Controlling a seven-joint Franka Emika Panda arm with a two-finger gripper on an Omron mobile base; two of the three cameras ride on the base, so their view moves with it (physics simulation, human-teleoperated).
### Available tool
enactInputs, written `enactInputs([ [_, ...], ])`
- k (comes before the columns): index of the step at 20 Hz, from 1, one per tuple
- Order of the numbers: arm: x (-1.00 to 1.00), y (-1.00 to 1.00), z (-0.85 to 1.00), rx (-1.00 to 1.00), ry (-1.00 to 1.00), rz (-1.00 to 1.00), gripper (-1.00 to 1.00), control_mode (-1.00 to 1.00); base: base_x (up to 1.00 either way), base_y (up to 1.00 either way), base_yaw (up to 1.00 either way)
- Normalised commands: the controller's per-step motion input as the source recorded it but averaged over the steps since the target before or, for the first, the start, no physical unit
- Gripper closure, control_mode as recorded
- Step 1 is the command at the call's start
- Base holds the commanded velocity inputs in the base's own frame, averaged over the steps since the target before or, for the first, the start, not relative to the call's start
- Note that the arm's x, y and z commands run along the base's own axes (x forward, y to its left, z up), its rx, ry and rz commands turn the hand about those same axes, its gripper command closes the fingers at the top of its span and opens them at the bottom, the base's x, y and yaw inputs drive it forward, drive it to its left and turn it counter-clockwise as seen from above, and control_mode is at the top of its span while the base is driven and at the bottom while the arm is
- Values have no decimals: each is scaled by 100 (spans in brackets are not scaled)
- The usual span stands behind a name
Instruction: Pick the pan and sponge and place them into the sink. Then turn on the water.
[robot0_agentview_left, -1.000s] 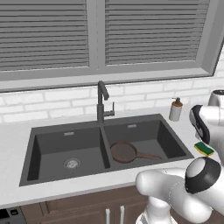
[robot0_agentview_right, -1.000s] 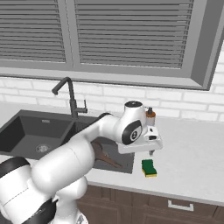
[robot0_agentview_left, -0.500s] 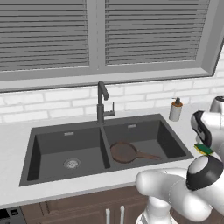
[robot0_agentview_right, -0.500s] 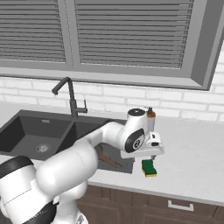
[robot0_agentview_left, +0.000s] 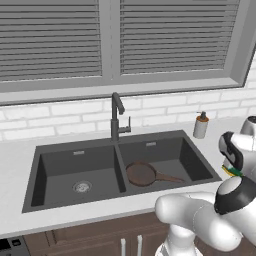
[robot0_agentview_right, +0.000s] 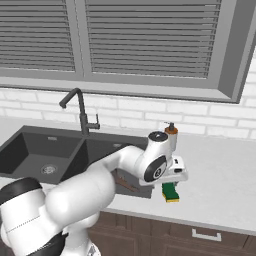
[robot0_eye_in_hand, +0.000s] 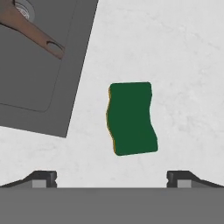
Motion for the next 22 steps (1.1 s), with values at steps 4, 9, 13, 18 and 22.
enactInputs([
  [4, 17, 0, -15, 1, -1, 6, -100, -100, 0, 0, 0],
  [9, 18, -2, -14, 1, 0, 6, -100, -100, 0, 0, 0],
  [13, 13, -6, -19, 1, 0, 5, -100, -100, 0, 0, 0],
  [18, 13, -15, -16, 3, 0, 4, -100, -100, 0, 0, 0],
  [22, 15, -6, -19, 1, 0, 4, -100, -100, 0, 0, 0],
])
